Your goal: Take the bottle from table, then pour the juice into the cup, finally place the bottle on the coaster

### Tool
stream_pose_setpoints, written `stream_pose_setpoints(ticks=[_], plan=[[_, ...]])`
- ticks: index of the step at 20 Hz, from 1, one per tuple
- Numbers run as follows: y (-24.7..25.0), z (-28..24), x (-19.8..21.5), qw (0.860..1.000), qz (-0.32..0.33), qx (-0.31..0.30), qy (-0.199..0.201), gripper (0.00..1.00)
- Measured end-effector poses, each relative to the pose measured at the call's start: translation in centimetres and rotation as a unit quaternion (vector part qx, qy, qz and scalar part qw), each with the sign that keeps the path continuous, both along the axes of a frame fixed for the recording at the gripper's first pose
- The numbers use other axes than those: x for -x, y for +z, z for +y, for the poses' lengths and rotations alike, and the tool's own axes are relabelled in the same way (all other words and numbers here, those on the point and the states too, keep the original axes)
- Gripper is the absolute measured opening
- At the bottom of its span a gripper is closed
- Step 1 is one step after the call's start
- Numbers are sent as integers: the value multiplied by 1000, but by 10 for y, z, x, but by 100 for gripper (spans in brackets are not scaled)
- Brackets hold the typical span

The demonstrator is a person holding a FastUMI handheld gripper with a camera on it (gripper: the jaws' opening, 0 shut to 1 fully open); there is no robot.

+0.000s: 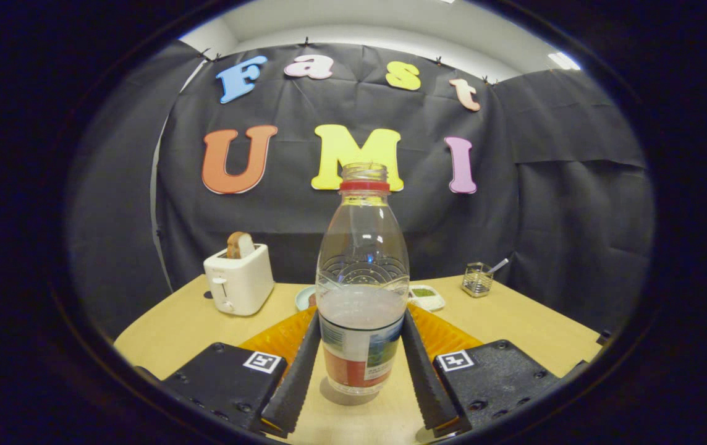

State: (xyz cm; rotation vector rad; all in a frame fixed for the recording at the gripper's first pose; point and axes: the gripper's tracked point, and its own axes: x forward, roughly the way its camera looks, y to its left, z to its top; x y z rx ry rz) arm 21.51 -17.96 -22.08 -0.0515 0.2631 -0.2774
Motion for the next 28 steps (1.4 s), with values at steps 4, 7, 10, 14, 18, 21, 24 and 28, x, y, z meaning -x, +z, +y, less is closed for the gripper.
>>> stream_pose_setpoints(ticks=[4, 7, 10, 14, 18, 21, 24, 28], plan=[[-42, -3, -17, 1000, 19, -2, 10, 77], [-68, -6, -27, 999, 32, 3, 15, 77], [-90, -3, -35, 999, 47, -6, 24, 78], [-97, -2, -39, 999, 44, 4, 31, 79], [-109, -2, -36, 998, 52, -7, 34, 81], [-108, -6, -33, 998, 45, -15, 30, 82], [-110, -7, -30, 998, 60, -13, 25, 87], [-105, -3, -28, 998, 62, -10, 31, 100]])
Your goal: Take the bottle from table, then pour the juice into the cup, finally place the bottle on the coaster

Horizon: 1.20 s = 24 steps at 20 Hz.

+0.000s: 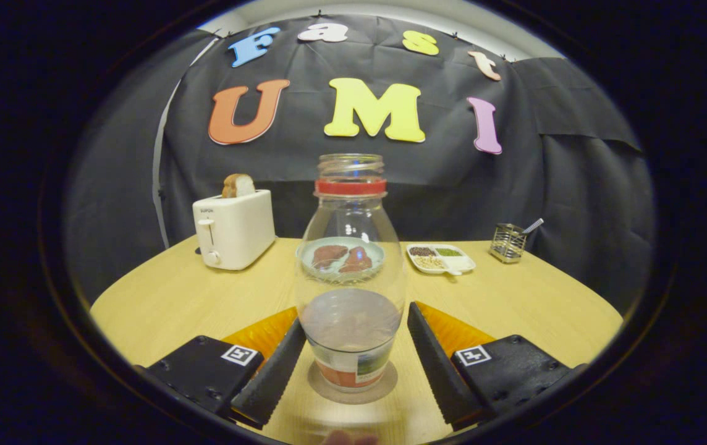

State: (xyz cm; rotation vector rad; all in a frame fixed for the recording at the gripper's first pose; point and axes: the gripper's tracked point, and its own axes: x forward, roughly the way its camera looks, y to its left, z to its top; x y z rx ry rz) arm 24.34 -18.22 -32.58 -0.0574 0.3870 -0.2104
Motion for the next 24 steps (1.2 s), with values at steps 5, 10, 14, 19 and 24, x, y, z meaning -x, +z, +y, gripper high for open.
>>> stream_pose_setpoints(ticks=[5, 10, 14, 19, 24], plan=[[22, 4, 13, 1000, -13, 10, -1, 100], [68, 11, 40, 999, -35, 19, -14, 100], [143, 20, 77, 996, -85, 26, -16, 100], [240, 36, 137, 987, -159, 13, -10, 100], [286, 45, 196, 983, -180, 15, -12, 100]])
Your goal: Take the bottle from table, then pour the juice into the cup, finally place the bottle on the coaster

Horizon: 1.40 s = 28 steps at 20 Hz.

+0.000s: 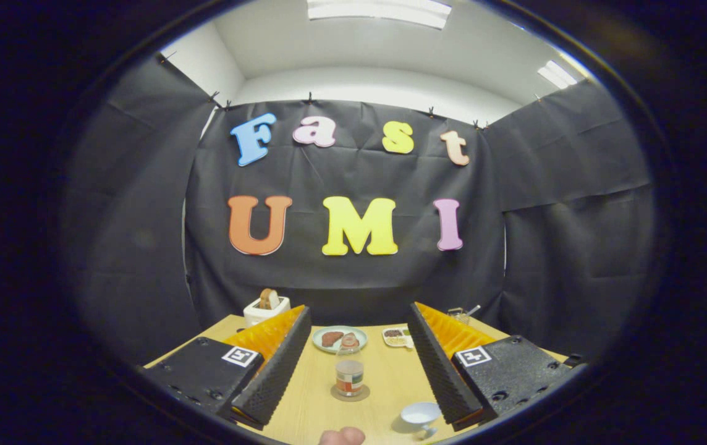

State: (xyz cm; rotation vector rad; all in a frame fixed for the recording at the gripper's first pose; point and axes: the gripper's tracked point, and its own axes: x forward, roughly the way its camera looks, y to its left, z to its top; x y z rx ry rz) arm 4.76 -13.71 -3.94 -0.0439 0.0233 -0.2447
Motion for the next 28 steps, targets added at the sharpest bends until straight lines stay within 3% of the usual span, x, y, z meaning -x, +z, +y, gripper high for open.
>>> stream_pose_setpoints(ticks=[7, 12, 28], plan=[[33, 5, 65, 999, -22, -40, 1, 100], [26, 2, 95, 1000, -12, -20, -8, 99], [5, 8, 112, 1000, -8, -25, 1, 99]])
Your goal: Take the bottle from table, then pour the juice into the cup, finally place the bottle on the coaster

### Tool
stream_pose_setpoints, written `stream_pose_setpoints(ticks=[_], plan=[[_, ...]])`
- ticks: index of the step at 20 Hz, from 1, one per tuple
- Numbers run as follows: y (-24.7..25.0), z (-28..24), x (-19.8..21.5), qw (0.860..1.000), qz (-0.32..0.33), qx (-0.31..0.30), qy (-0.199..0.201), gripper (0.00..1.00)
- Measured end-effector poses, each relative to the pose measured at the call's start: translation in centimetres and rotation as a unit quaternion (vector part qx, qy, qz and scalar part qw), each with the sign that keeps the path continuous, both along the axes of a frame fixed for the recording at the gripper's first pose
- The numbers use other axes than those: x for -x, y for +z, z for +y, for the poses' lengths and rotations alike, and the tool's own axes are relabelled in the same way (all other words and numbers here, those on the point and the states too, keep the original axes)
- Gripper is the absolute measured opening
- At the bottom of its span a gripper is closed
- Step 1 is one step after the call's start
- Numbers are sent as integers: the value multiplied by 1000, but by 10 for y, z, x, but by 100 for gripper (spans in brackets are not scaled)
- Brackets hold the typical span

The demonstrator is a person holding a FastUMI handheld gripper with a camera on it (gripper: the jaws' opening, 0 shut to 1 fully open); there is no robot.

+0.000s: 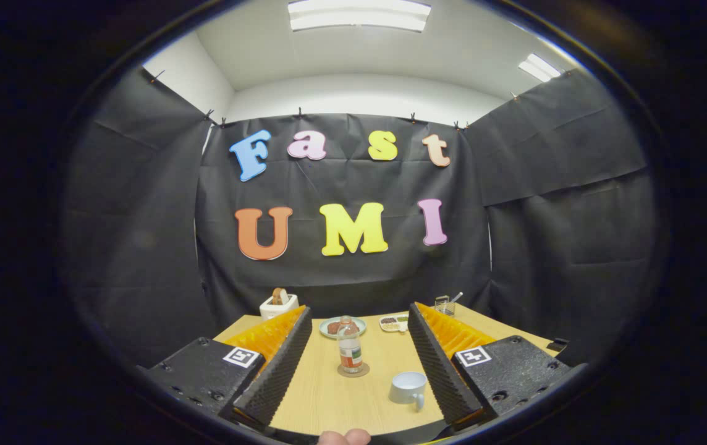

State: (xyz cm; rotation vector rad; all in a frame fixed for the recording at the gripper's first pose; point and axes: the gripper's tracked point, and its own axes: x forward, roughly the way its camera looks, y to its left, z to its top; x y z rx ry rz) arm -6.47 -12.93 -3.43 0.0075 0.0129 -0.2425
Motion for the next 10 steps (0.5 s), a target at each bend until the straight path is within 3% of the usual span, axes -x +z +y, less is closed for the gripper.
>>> stream_pose_setpoints(ticks=[10], plan=[[4, 6, -6, 1000, -4, 4, 11, 99]])
